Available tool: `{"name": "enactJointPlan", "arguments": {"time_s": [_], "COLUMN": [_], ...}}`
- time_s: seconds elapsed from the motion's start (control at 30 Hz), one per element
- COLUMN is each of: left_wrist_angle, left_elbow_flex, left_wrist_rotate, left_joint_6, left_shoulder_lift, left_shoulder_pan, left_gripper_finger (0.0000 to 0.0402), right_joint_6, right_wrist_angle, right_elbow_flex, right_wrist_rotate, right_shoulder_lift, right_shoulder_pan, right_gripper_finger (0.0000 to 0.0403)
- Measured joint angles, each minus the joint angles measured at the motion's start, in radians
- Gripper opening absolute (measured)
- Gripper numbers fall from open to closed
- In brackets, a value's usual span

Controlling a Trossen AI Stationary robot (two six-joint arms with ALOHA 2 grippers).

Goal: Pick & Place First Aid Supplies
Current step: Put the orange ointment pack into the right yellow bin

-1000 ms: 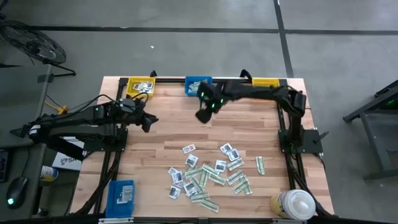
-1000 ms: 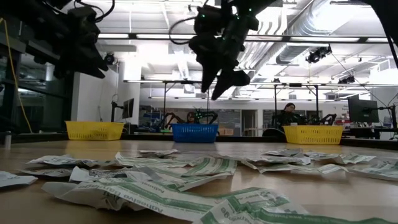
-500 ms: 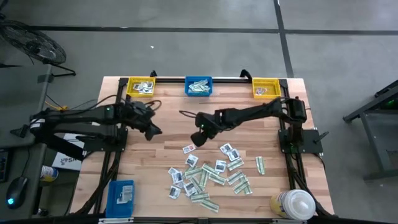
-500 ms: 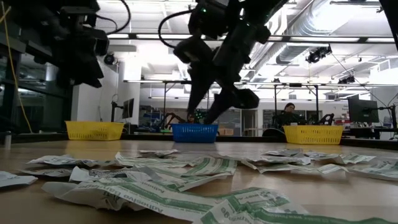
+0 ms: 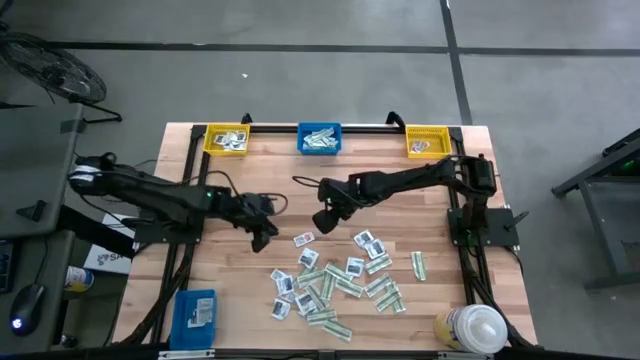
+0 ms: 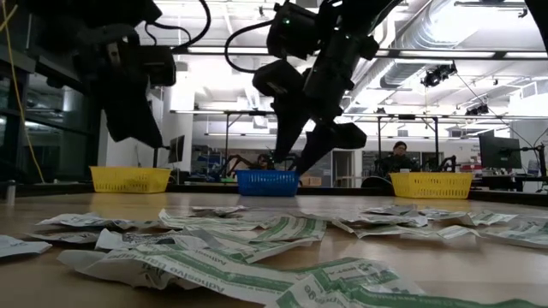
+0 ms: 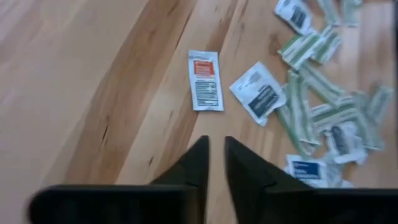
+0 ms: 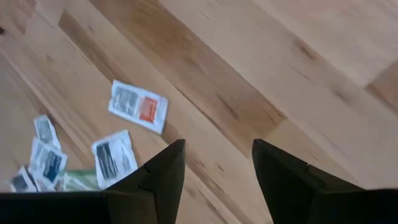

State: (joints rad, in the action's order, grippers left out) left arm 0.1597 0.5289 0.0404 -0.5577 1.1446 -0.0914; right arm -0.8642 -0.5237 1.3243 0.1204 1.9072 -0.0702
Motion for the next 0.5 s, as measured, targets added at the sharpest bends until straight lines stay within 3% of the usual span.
{"name": "enactJointPlan", "arguments": {"time_s": [0.1,0.27,0.5], "left_wrist_angle": [-0.06,-0.159,-0.332], "left_elbow_flex": [0.0,0.0,0.0], "left_wrist_rotate": [-0.04,-0.152,-0.167], "left_joint_6": [-0.021,-0.068,-0.078], "left_shoulder_lift": [0.058,0.149,0.262], "left_shoulder_pan": [-0.032,-0.075,-0.073], "left_gripper_finger": [0.0008,0.0003,0.0001], "right_joint_6": [0.043,0.109,0.187], "right_wrist_angle": [-0.048,-0.132,-0.206], "right_elbow_flex": [0.0,0.0,0.0], "right_wrist_rotate": [-0.002,-0.039,-0.08], "right_shoulder_lift": [-0.02,-0.047,-0.058], "right_shoulder_pan": [-0.016,-0.041,-0.062], "right_gripper_finger": [0.0181,0.0181,0.0181]}}
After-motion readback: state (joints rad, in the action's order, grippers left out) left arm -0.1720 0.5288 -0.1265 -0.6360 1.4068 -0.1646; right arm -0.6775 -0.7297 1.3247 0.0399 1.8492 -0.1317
